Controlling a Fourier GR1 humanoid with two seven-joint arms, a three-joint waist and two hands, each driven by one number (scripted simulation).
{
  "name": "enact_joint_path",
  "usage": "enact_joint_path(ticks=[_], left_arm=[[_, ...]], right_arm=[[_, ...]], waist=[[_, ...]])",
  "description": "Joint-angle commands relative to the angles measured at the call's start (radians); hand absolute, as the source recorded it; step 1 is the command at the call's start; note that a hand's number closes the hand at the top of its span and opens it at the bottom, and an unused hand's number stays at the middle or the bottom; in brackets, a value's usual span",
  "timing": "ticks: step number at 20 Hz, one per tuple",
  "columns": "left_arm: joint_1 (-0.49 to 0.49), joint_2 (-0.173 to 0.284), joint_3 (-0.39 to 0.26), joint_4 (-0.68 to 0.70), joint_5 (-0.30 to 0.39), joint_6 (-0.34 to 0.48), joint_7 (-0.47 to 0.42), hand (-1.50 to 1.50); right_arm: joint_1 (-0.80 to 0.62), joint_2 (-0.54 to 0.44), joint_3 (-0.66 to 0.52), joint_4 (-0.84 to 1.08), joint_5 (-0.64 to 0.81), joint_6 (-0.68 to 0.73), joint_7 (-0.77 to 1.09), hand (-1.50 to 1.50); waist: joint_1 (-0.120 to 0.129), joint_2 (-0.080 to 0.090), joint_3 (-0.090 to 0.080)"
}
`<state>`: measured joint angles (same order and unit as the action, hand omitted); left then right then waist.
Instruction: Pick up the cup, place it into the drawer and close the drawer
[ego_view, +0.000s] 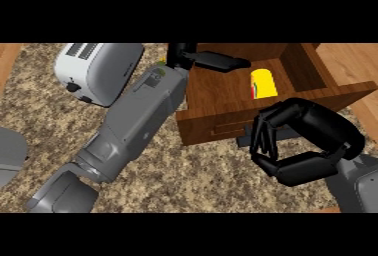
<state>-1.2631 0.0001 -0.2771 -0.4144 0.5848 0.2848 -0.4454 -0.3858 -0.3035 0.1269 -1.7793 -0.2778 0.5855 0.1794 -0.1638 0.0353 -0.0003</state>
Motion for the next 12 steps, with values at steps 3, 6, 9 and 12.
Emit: enact_joint_path(ticks=[3,6,9,12], left_arm=[[-0.002,0.0,0.005,0.034,0.045,0.033,-0.062,-1.5],[0.025,0.0,0.03,0.024,0.071,-0.01,-0.056,-1.5],[0.035,0.0,0.023,-0.018,0.094,0.007,-0.063,-1.5],[0.091,0.01,0.035,-0.001,0.085,-0.051,-0.129,-1.5]], right_arm=[[0.084,-0.096,0.069,-0.018,0.186,0.044,0.029,-1.5],[0.071,-0.131,0.09,-0.028,0.388,-0.006,-0.02,-1.5],[0.117,-0.065,0.169,0.086,0.553,-0.107,-0.089,-1.5],[0.084,-0.053,0.194,0.236,0.637,-0.15,-0.144,-1.5]], waist=[[0.062,-0.013,0.001],[0.11,-0.022,0.001],[0.141,-0.026,0.001],[0.161,-0.023,0.001]])
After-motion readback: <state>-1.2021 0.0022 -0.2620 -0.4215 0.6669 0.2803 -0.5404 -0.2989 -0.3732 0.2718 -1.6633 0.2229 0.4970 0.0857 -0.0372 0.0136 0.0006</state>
